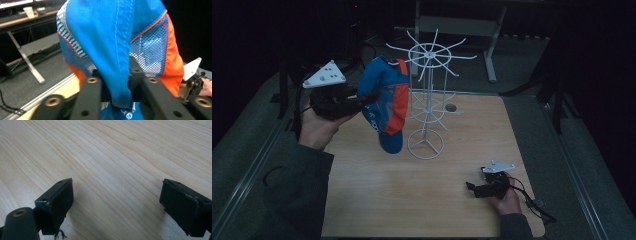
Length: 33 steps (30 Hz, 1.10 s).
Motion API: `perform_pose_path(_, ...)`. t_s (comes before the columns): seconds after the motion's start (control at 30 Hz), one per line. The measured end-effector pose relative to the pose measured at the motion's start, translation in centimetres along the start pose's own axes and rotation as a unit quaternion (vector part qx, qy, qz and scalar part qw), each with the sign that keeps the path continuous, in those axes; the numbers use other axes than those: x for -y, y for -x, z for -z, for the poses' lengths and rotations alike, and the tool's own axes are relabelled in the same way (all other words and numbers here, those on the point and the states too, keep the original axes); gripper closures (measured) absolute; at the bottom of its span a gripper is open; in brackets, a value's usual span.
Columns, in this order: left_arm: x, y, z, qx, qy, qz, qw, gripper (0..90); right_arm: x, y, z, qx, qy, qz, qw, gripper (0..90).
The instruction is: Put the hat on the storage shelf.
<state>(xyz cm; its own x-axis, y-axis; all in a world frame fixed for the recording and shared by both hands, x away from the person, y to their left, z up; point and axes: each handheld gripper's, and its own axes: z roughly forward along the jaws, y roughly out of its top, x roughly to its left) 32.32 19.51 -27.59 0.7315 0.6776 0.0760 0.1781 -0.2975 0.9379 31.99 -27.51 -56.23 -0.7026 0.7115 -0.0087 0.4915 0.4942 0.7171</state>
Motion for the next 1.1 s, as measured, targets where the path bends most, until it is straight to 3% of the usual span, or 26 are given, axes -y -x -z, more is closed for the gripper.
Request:
perform_pose_path(0.33, 0.2, -0.1, 0.1, -0.021, -0.01, 0.011, 0.9997, 45.2, 0.0, 0.0, 0.0, 0.0, 0.0, -0.001, 1.0, 11.7)
perform_pose_path(0.7, 0.5, 0.0, 1.7, -0.041, 0.0, 0.019, 0.999, 39.1, 0.0, 0.0, 0.0, 0.0, 0.0, -0.001, 1.0, 11.7)
perform_pose_path(0.87, 1.4, -0.2, 2.2, -0.053, -0.012, 0.024, 0.9982, 38.7, 0.0, 0.0, 0.0, 0.0, 0.0, -0.001, 1.0, 11.7)
perform_pose_path(1.1, 2.0, 0.2, 2.7, -0.052, -0.012, 0.033, 0.998, 38.5, 0.0, 0.0, 0.0, 0.0, 0.0, -0.002, 1.0, 11.7)
